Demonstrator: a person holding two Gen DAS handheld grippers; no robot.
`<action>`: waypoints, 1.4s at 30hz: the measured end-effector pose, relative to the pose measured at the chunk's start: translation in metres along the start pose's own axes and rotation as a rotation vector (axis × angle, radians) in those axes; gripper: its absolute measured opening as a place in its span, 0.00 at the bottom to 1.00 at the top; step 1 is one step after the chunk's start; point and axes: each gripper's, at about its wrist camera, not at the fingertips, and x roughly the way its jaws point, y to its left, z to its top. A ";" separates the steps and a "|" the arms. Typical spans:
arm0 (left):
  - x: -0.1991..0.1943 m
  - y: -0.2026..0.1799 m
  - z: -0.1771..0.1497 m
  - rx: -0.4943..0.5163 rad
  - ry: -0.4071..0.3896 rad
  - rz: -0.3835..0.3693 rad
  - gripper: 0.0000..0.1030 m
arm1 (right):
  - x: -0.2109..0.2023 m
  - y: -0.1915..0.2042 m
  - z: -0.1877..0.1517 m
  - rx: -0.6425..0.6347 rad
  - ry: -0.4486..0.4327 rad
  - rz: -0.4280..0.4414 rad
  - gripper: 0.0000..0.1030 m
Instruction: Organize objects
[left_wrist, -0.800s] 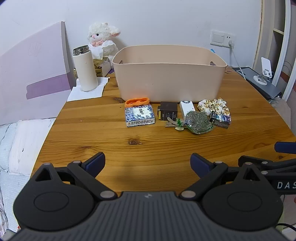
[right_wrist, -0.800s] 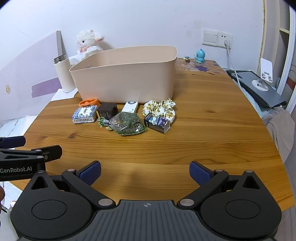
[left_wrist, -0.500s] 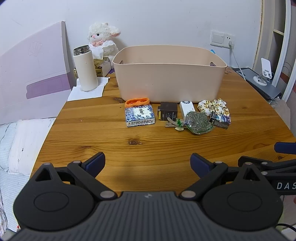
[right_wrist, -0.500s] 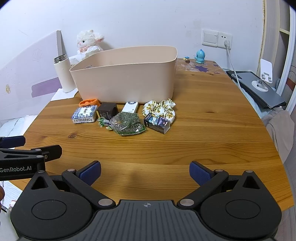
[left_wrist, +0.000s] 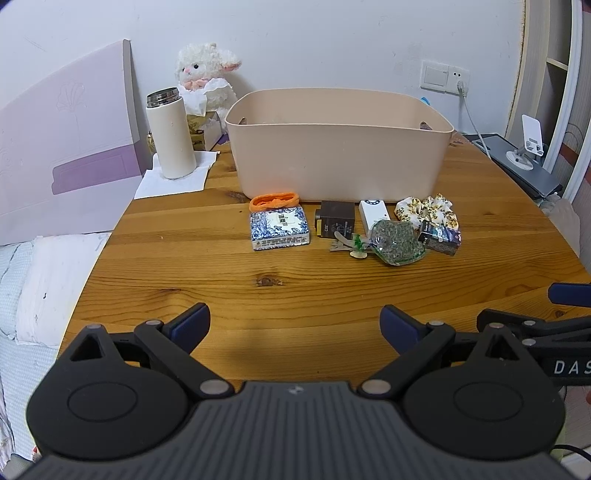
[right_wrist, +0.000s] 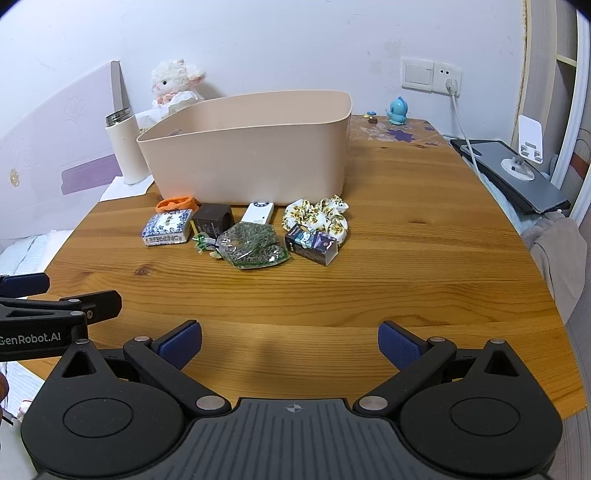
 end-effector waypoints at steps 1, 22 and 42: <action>0.000 0.000 0.000 -0.002 0.000 -0.002 0.96 | 0.000 0.000 0.000 -0.001 0.000 0.000 1.00; 0.002 0.002 -0.002 -0.006 0.006 -0.002 0.96 | 0.002 -0.003 0.001 0.004 0.000 -0.005 1.00; 0.007 0.005 -0.002 -0.012 0.011 0.001 0.96 | 0.006 -0.005 0.003 0.008 0.001 -0.006 1.00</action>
